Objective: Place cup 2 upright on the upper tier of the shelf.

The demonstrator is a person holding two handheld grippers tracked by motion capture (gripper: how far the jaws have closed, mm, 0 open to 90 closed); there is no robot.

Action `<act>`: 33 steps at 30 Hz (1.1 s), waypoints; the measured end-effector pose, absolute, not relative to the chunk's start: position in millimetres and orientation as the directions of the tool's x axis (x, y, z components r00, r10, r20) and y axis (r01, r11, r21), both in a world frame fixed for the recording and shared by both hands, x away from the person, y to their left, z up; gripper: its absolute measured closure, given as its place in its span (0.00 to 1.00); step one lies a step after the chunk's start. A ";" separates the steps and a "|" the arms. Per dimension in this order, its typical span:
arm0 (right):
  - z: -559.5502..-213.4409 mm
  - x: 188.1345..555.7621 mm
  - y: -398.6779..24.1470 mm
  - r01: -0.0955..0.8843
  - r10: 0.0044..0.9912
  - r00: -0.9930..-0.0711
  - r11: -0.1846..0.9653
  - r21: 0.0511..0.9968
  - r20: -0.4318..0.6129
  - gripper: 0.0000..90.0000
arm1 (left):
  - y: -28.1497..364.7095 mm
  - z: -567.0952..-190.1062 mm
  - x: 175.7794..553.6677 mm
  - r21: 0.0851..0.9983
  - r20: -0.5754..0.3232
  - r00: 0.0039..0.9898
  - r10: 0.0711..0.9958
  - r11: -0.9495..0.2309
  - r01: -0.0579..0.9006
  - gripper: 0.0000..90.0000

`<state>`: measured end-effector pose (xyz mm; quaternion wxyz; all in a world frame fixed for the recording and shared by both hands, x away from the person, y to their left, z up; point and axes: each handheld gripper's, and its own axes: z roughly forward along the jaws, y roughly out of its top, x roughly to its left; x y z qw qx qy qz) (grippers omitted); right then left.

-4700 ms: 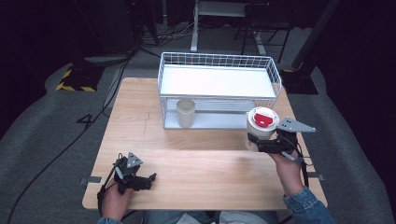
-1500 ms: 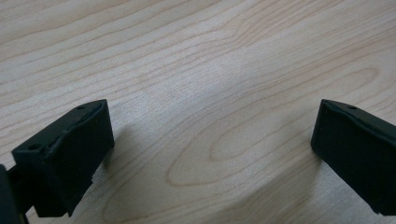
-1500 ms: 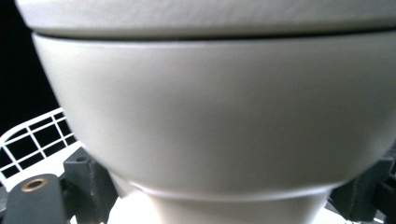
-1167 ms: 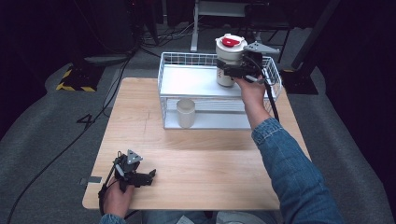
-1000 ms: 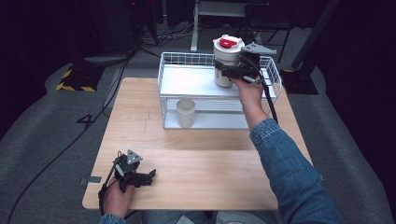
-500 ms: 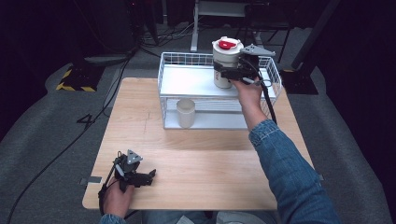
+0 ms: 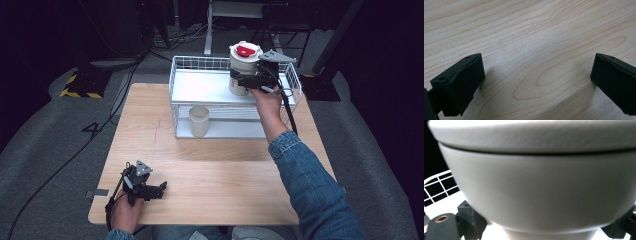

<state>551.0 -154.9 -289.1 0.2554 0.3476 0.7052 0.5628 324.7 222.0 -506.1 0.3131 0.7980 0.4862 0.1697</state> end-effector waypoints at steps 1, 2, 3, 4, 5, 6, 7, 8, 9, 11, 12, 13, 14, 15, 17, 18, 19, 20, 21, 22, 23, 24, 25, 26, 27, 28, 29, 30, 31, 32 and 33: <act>-289.2 551.2 -154.9 0.204 0.778 -0.628 0.123 0.971 0.033 0.14 | 222.0 -506.1 324.8 0.665 -0.034 0.469 0.882 -0.331 0.670 0.00; -289.2 551.3 -154.9 0.204 0.778 -0.627 0.123 0.971 0.033 0.14 | 222.0 -506.1 324.8 0.665 -0.034 0.470 0.882 -0.331 0.670 0.00; -289.2 551.4 -154.8 0.205 0.779 -0.626 0.121 0.971 0.035 0.14 | 222.0 -506.1 324.8 0.665 -0.034 0.469 0.882 -0.331 0.670 0.00; -289.2 551.4 -154.7 0.206 0.779 -0.626 0.121 0.971 0.035 0.14 | 222.0 -506.1 324.8 0.665 -0.034 0.469 0.882 -0.331 0.670 0.00; -289.1 551.4 -154.7 0.206 0.779 -0.627 0.122 0.971 0.035 0.14 | 222.0 -506.1 324.8 0.665 -0.034 0.469 0.882 -0.331 0.670 0.00; -289.1 551.6 -154.9 0.206 0.778 -0.628 0.123 0.971 0.034 0.14 | 222.0 -506.1 324.8 0.665 -0.033 0.470 0.882 -0.331 0.670 0.00; -288.9 551.9 -154.9 0.206 0.777 -0.628 0.123 0.971 0.035 0.14 | 222.0 -506.1 324.9 0.665 -0.033 0.470 0.882 -0.332 0.669 0.00; -288.7 552.2 -155.1 0.208 0.776 -0.629 0.125 0.970 0.035 0.14 | 222.0 -506.1 324.8 0.665 -0.034 0.470 0.882 -0.331 0.670 0.00; -288.5 552.5 -155.3 0.209 0.775 -0.631 0.125 0.970 0.036 0.14 | 222.0 -506.2 324.9 0.666 -0.033 0.470 0.882 -0.331 0.669 0.00; -288.6 552.9 -155.9 0.208 0.771 -0.636 0.127 0.970 0.035 0.14 | 222.0 -506.1 324.8 0.665 -0.034 0.469 0.882 -0.331 0.670 0.00; -288.5 553.0 -156.2 0.207 0.768 -0.639 0.129 0.970 0.034 0.14 | 222.0 -506.1 324.8 0.664 -0.034 0.470 0.882 -0.331 0.670 0.00; -288.3 553.0 -156.3 0.208 0.767 -0.641 0.129 0.970 0.036 0.14 | 221.9 -506.1 324.8 0.665 -0.034 0.469 0.882 -0.330 0.670 0.00; -288.2 553.1 -156.6 0.210 0.765 -0.643 0.126 0.970 0.040 0.13 | 222.0 -506.2 324.9 0.666 -0.033 0.470 0.882 -0.331 0.669 0.00; -288.1 553.4 -157.2 0.211 0.763 -0.645 0.123 0.970 0.043 0.12 | 222.0 -506.2 324.9 0.666 -0.033 0.470 0.882 -0.331 0.669 0.00; -287.7 554.0 -159.3 0.218 0.764 -0.641 0.091 0.972 0.073 0.03 | 221.9 -506.1 324.8 0.665 -0.034 0.469 0.883 -0.330 0.670 0.00; -287.3 554.3 -160.4 0.221 0.767 -0.637 0.083 0.972 0.080 0.00 | 222.0 -506.1 325.0 0.665 -0.033 0.469 0.883 -0.331 0.670 0.00; -286.8 554.3 -162.4 0.227 0.768 -0.634 0.073 0.971 0.091 0.00 | 222.0 -506.0 325.3 0.665 -0.031 0.469 0.882 -0.333 0.669 0.00; -286.2 554.4 -163.9 0.233 0.764 -0.638 0.073 0.970 0.096 0.00 | 222.0 -505.9 325.5 0.664 -0.030 0.469 0.883 -0.333 0.670 0.00; -285.7 553.9 -164.6 0.235 0.762 -0.641 0.079 0.969 0.094 0.00 | 221.8 -505.9 325.6 0.664 -0.030 0.467 0.884 -0.332 0.670 0.00; -285.1 553.0 -164.9 0.234 0.764 -0.640 0.088 0.968 0.085 0.00 | 221.9 -505.9 325.8 0.664 -0.029 0.467 0.884 -0.332 0.670 0.00; -284.1 551.6 -165.3 0.235 0.767 -0.637 0.097 0.967 0.078 0.00 | 221.6 -506.1 325.9 0.665 -0.033 0.465 0.885 -0.328 0.671 0.00; -283.0 550.2 -165.8 0.235 0.767 -0.637 0.100 0.967 0.075 0.00 | 221.5 -506.1 326.1 0.666 -0.032 0.464 0.885 -0.327 0.671 0.00; -281.8 549.1 -166.9 0.233 0.768 -0.636 0.103 0.967 0.071 0.00 | 221.4 -506.1 326.2 0.666 -0.033 0.464 0.885 -0.326 0.671 0.00; -280.6 548.1 -167.7 0.235 0.770 -0.635 0.109 0.966 0.068 0.00 | 221.4 -506.1 326.2 0.666 -0.033 0.464 0.885 -0.326 0.671 0.00; -279.5 546.6 -168.5 0.238 0.769 -0.636 0.112 0.965 0.067 0.00 | 221.4 -506.1 326.3 0.666 -0.033 0.463 0.886 -0.326 0.671 0.00; -278.7 545.5 -169.1 0.241 0.769 -0.635 0.114 0.964 0.068 0.00 | 221.4 -506.1 326.3 0.666 -0.033 0.463 0.886 -0.326 0.671 0.00; -277.8 544.1 -170.2 0.244 0.769 -0.636 0.121 0.962 0.065 0.00 | 221.4 -506.1 326.3 0.666 -0.033 0.463 0.886 -0.326 0.671 0.00; -276.7 542.4 -171.1 0.251 0.769 -0.636 0.126 0.960 0.066 0.00 | 221.4 -506.1 326.3 0.666 -0.033 0.463 0.886 -0.326 0.671 0.00; -275.4 540.4 -172.4 0.255 0.768 -0.638 0.131 0.958 0.065 0.00 | 221.4 -506.1 326.3 0.666 -0.033 0.463 0.886 -0.326 0.671 0.00; -273.9 537.8 -173.8 0.256 0.767 -0.638 0.137 0.957 0.061 0.00 | 221.4 -506.1 326.2 0.666 -0.033 0.463 0.886 -0.326 0.671 0.00; -272.3 534.9 -175.3 0.254 0.765 -0.641 0.142 0.957 0.057 0.00 | 221.4 -506.1 326.2 0.666 -0.033 0.463 0.886 -0.326 0.671 0.00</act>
